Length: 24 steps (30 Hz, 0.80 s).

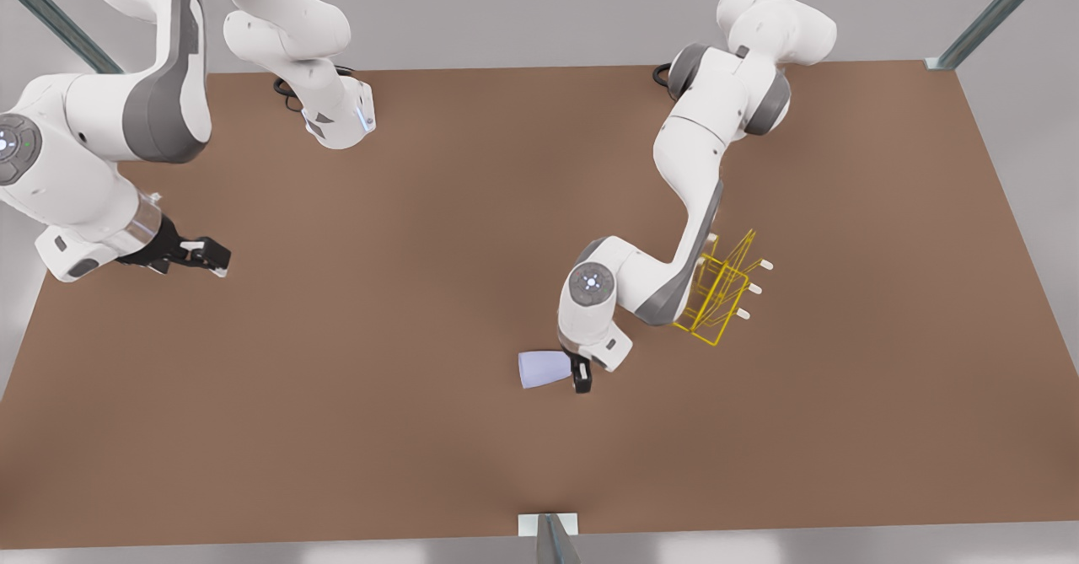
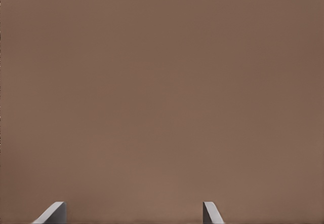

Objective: Place the cup on the cup holder

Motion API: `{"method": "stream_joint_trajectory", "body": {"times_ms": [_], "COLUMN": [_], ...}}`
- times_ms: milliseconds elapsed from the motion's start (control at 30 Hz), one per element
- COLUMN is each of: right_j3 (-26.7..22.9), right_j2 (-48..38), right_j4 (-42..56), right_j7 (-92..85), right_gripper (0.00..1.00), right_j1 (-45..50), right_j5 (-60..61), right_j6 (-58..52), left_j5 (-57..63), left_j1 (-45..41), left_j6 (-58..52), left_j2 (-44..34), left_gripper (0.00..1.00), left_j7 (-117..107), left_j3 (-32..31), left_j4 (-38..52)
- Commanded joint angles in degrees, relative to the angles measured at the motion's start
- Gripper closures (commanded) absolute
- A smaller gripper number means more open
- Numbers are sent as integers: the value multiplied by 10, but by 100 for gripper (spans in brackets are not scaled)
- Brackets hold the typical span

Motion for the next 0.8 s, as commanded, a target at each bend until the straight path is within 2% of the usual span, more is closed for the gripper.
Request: {"method": "stream_joint_trajectory", "body": {"times_ms": [0, 167, 400, 500, 767], "right_j3": [-2, -4, -4, -5, -5], "right_j2": [12, 48, 47, 46, 46], "right_j4": [10, 4, 8, 9, 10], "right_j7": [-32, -23, -23, -23, -23], "right_gripper": [0, 0, 0, 0, 0], "right_j1": [3, 5, 4, 4, 3], "right_j5": [3, 2, 3, 3, 2], "right_j6": [-21, 56, 57, 56, 56], "left_j5": [1, 12, 11, 8, 6], "left_j1": [-9, -23, -23, -13, -4], "left_j6": [34, 54, 96, 78, 96], "left_j2": [11, 30, 53, 53, 62], "left_gripper": [0, 0, 0, 0, 0], "left_j7": [-164, -158, -158, -127, -121], "left_j3": [0, -2, -5, -49, -58], "left_j4": [13, 14, 25, 25, 26]}}
